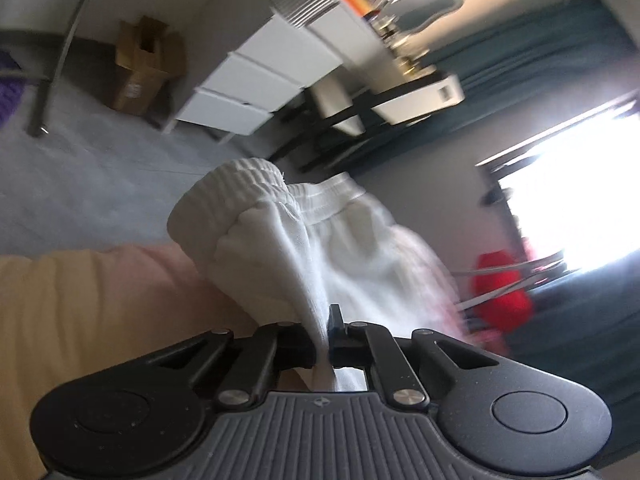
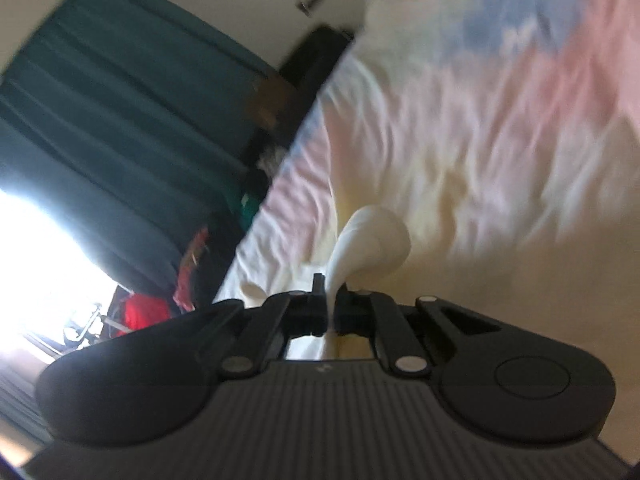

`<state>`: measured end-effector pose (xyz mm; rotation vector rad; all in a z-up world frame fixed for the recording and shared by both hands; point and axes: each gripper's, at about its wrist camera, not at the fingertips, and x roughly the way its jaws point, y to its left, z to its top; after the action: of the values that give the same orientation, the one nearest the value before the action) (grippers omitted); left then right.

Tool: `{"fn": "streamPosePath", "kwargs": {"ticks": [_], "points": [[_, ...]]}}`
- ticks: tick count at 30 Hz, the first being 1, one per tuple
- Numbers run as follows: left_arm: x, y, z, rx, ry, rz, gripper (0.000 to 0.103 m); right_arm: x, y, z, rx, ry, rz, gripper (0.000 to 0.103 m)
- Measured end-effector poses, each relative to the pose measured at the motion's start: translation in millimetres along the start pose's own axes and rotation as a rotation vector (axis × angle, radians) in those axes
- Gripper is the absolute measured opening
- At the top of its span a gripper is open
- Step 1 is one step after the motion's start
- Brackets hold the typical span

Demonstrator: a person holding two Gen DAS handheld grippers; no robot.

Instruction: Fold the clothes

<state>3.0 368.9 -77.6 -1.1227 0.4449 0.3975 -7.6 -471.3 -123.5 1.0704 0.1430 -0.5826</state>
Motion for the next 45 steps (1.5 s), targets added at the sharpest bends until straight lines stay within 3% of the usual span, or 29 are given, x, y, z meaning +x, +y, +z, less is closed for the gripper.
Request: {"fn": "streamPosePath", "kwargs": {"ticks": [5,7,10,15,17,19,21,23,24,28,30,33,39,41,45], "points": [[-36.5,10.3,13.0,0.025,0.070,0.002,0.005,-35.7,-5.0,14.1,-0.042,-0.090,-0.091,0.005],[-51.6,16.0,18.4,0.041,0.103,0.011,0.003,-41.0,-10.4,13.5,-0.035,-0.080,-0.160,0.006],[-52.5,34.2,15.7,0.102,0.164,0.103,0.003,-34.0,-13.2,7.6,-0.059,-0.033,-0.266,0.006],[-35.0,42.3,-3.8,0.278,0.206,0.182,0.008,-28.4,-25.7,0.7,-0.045,0.052,-0.393,0.008],[-35.6,39.1,-9.6,0.327,0.196,0.195,0.018,-28.8,-36.3,1.2,0.001,0.076,-0.379,0.010],[-41.0,32.4,-13.7,0.396,0.194,0.201,0.037,-29.4,-37.6,0.0,-0.002,0.090,-0.377,0.015],[-49.2,22.2,-19.5,0.476,0.187,0.206,0.051,-31.2,-30.8,0.1,-0.028,0.069,-0.375,0.031],[-59.9,9.4,-26.8,0.567,0.170,0.215,0.057,-35.6,-18.6,-0.8,-0.076,0.031,-0.347,0.060],[-65.3,3.0,-30.5,0.613,0.162,0.219,0.059,-38.1,-11.6,-1.7,-0.105,0.010,-0.334,0.064],[-72.0,-36.5,-54.5,0.771,0.121,0.179,0.070,-46.3,22.2,-12.2,-0.248,-0.051,-0.264,0.065],[-65.7,-64.3,-76.2,0.882,0.124,0.141,0.074,-46.3,40.0,-21.7,-0.323,-0.049,-0.208,0.065],[-40.7,-104.7,-111.0,0.962,0.165,0.056,0.078,-45.8,63.2,-41.0,-0.428,-0.037,-0.139,0.065],[45.0,-178.3,-211.4,1.129,0.344,-0.085,0.078,-34.8,84.6,-78.2,-0.526,0.069,-0.029,0.065],[72.8,-192.6,-241.5,1.162,0.393,-0.096,0.077,-28.8,85.9,-89.9,-0.541,0.098,-0.020,0.065],[130.6,-213.4,-297.0,1.254,0.411,-0.068,0.075,-9.3,87.4,-107.8,-0.561,0.143,-0.013,0.065]]}}
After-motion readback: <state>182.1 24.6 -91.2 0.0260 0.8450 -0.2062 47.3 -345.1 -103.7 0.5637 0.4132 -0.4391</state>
